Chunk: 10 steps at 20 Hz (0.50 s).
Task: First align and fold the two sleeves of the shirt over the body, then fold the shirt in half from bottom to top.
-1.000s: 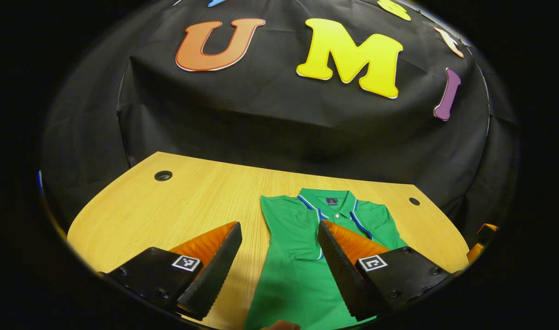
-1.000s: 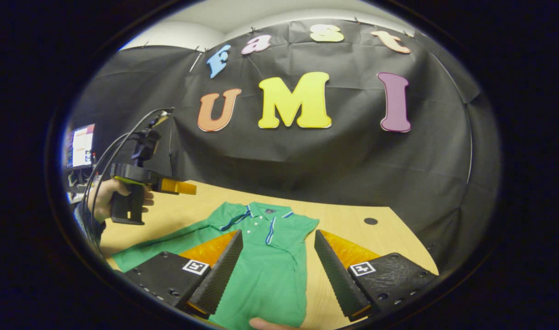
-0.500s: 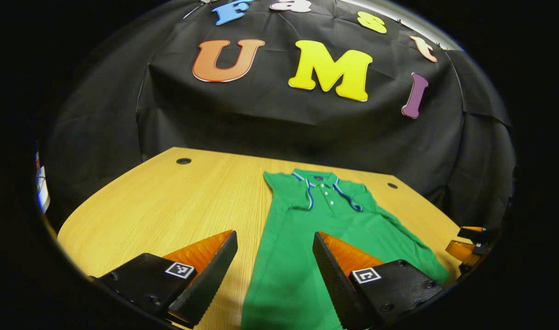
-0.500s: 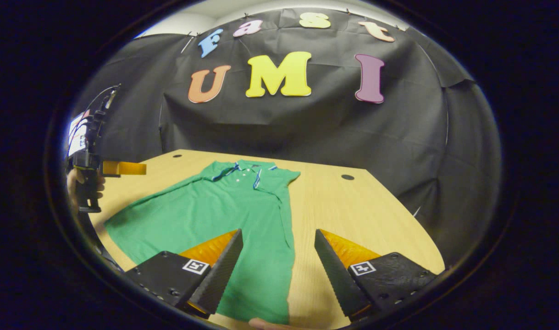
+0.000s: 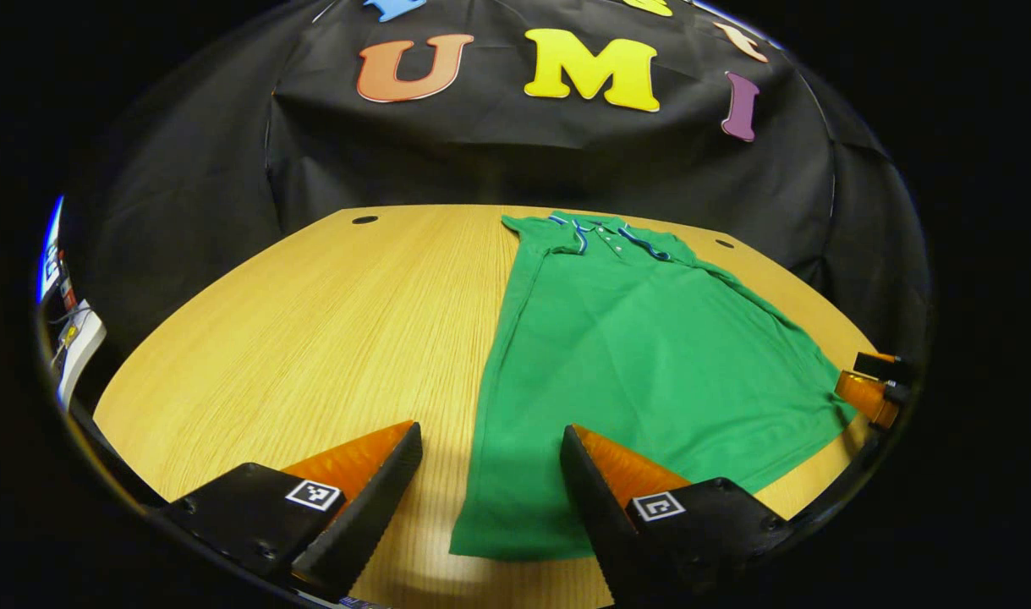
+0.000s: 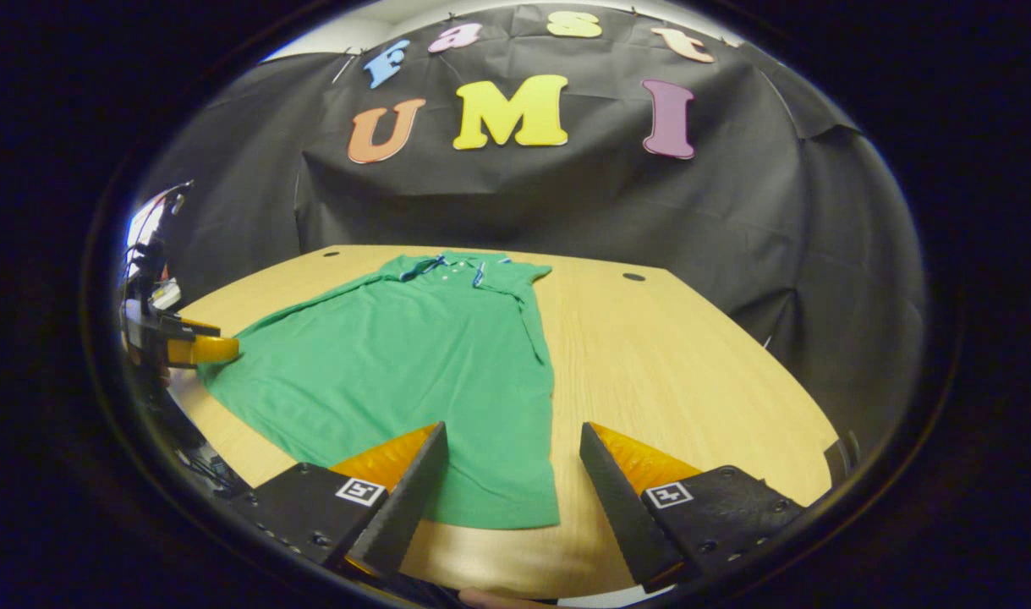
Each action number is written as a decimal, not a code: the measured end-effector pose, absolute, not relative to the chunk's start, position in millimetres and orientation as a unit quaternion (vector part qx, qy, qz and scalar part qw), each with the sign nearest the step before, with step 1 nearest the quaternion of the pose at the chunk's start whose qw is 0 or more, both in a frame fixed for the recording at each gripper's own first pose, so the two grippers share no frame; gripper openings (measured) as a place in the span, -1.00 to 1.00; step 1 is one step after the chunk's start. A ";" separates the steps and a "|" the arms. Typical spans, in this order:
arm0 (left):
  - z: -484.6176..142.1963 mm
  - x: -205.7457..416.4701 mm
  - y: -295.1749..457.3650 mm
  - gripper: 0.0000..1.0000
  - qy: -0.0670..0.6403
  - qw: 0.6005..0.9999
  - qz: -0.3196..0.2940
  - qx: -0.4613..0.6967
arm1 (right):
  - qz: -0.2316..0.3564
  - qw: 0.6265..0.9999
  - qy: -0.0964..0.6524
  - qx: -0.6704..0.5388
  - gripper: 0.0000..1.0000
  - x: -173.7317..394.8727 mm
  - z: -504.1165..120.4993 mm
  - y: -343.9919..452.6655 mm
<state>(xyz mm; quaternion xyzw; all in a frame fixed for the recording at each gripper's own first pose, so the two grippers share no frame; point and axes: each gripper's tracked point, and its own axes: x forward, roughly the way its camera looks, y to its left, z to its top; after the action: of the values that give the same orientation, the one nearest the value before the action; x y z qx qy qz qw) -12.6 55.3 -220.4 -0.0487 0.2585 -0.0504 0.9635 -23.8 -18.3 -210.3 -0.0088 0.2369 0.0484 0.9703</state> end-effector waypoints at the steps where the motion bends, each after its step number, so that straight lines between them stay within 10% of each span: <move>1: -218.3 -13.5 52.5 1.00 0.256 0.964 -0.052 -0.043 | 0.047 0.970 0.238 0.000 0.93 -26.0 -210.2 -19.7; 10: -219.5 -13.0 46.2 1.00 0.252 0.962 -0.046 -0.093 | 0.047 0.966 0.254 0.019 0.91 -38.2 -225.0 -14.0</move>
<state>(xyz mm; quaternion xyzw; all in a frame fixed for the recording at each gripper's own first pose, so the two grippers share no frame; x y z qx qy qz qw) -13.0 46.2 -219.5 -0.0929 0.2519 -0.0461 0.9622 -38.2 -14.0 -225.0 0.0191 0.2540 0.0466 0.9659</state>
